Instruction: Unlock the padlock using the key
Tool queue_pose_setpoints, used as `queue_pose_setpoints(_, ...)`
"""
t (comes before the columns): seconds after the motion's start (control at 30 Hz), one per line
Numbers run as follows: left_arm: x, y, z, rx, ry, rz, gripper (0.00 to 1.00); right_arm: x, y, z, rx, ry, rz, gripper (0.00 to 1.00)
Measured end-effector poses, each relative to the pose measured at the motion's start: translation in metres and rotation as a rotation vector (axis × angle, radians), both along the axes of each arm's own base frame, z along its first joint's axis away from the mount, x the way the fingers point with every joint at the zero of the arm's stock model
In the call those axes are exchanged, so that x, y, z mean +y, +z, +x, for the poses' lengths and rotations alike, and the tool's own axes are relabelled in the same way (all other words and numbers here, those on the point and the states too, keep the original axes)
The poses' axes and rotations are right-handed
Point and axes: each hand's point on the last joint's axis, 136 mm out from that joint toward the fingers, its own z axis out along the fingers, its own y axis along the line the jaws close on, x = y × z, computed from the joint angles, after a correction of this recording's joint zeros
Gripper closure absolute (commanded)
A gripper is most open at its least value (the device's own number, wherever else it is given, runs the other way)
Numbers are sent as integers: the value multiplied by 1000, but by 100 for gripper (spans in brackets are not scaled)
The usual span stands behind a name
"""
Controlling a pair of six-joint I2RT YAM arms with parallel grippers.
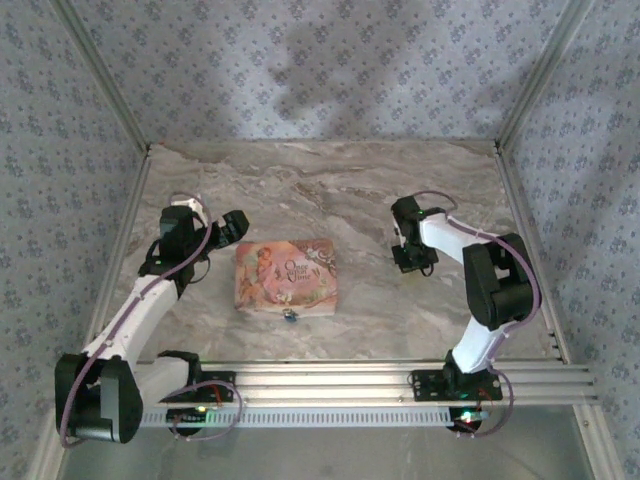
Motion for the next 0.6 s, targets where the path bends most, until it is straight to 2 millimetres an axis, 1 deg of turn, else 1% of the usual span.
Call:
queue_pose_setpoints(0.17, 0, 0, 0, 1, 2, 2, 2, 1, -5, 0, 12, 5, -12, 87)
queue_pose_setpoints(0.4, 1, -4, -2, 18, 2, 5, 2, -1, -3, 3, 3, 5, -24, 99)
queue_pose_setpoints(0.6, 0, -5, -3, 22, -1, 3, 2, -2, 1, 9, -39, 32, -54, 100)
